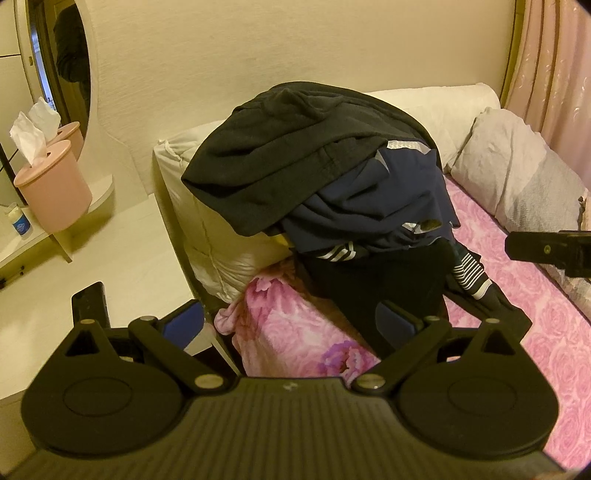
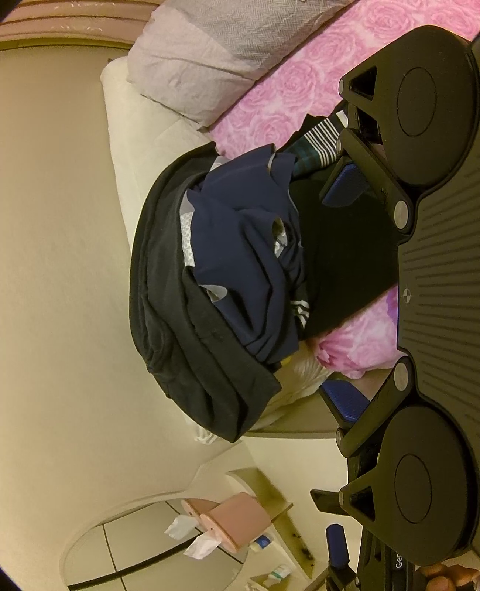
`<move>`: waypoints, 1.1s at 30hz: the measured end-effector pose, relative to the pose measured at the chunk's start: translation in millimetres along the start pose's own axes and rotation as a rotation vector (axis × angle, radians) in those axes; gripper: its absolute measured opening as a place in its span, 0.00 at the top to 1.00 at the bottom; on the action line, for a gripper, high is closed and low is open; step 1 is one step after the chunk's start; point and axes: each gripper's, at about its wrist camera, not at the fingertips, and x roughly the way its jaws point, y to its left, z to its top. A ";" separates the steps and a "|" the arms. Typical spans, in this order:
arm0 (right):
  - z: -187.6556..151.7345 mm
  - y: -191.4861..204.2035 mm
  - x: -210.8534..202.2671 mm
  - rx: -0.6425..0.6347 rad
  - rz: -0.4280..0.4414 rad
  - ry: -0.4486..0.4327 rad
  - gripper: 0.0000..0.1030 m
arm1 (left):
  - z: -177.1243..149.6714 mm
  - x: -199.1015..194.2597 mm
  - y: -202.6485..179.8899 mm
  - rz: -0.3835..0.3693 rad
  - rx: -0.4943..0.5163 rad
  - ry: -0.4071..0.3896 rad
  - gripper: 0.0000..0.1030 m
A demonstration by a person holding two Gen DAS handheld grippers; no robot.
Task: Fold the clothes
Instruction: 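Reach both grippers toward the black sweatshirt on top of the clothes pile, then grasp the black sweatshirt with the left gripper while the right gripper grasps it too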
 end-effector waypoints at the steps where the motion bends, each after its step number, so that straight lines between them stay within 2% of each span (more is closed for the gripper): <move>1: -0.2 -0.7 0.0 -0.001 0.001 0.001 0.01 | -0.2 -0.1 -0.7 0.003 -0.002 0.000 0.05; 13: -7.8 -18.8 -3.7 -0.032 0.034 0.026 0.01 | -14.4 -10.8 -10.6 0.058 -0.040 0.002 0.05; 17: -11.0 -20.7 -8.6 -0.103 0.049 -0.004 0.01 | -17.4 -17.2 -5.4 0.097 -0.056 -0.001 0.05; 22: -5.6 -15.8 2.6 -0.196 0.056 -0.041 0.01 | -6.3 -6.7 9.9 0.156 0.024 -0.009 0.05; 26: 14.8 -7.5 26.9 -0.259 0.062 -0.067 0.01 | 16.7 25.4 29.0 0.180 0.138 -0.039 0.05; 33: 71.4 26.0 92.2 -0.418 0.039 -0.071 0.01 | 86.3 129.3 80.0 0.098 0.236 -0.074 0.05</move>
